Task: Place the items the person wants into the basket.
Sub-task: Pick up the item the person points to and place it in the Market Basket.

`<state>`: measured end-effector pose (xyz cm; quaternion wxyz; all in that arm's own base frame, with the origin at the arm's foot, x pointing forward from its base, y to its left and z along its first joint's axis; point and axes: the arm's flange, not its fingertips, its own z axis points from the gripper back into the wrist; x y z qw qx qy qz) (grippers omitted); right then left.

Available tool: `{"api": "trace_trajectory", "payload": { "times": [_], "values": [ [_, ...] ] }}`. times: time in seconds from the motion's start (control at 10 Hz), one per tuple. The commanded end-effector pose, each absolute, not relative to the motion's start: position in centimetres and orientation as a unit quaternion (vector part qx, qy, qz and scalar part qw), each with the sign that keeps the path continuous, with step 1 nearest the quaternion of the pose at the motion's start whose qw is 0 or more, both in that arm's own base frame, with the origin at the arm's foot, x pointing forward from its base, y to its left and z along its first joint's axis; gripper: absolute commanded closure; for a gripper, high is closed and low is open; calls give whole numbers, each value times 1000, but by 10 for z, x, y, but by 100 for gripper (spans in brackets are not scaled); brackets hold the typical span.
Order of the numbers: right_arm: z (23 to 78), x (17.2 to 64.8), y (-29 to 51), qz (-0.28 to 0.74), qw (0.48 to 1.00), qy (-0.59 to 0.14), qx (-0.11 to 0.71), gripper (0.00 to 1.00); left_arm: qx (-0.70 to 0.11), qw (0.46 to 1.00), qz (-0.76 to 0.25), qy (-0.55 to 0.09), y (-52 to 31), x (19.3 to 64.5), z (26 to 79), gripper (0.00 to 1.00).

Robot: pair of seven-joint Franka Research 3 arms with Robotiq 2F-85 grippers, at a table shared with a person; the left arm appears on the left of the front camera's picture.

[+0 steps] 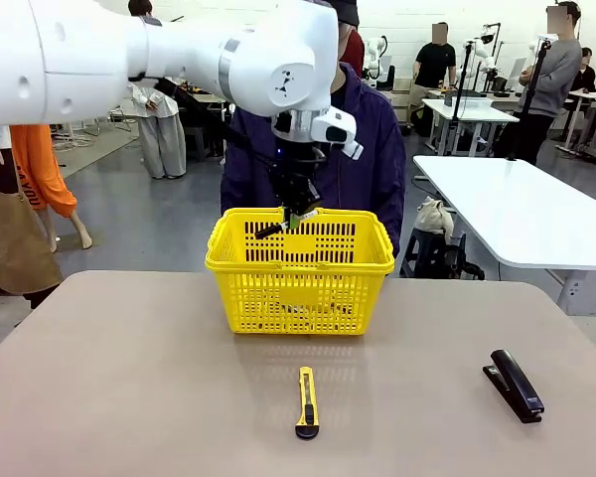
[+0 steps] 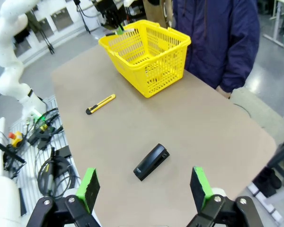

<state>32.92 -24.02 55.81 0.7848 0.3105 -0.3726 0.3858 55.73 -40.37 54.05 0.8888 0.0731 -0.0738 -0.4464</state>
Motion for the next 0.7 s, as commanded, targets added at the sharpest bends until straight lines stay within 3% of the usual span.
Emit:
{"api": "trace_trajectory", "payload": {
  "times": [0.0, 0.6],
  "values": [
    [557, 331, -240, 388, 774, -389, 315, 0, 54, 871, -482, -77, -400, 567, 546, 88],
    [557, 331, -240, 388, 774, -389, 315, 0, 70, 881, -462, -71, -403, 563, 533, 88]
  ]
}}
